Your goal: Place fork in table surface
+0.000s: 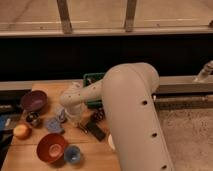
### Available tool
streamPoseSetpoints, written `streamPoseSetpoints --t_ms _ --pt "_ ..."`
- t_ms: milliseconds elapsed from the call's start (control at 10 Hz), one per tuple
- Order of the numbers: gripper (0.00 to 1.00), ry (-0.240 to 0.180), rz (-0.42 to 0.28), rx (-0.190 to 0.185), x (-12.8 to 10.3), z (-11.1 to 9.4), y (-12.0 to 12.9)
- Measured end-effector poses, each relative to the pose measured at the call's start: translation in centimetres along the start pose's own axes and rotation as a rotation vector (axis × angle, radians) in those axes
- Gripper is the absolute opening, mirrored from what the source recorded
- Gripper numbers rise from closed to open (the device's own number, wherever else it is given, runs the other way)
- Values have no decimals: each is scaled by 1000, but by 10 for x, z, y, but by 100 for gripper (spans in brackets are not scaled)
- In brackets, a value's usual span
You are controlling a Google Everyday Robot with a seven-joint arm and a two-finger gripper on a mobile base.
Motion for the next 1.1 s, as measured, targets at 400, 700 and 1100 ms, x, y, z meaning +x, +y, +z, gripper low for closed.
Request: streamPoseSetpoints --t_ms 400,700,1100 --pt "14 1 -3 4 1 -3 0" --pt "14 -136 -16 16 -4 -43 -17" --pt "14 -326 -43 28 -19 -121 -37"
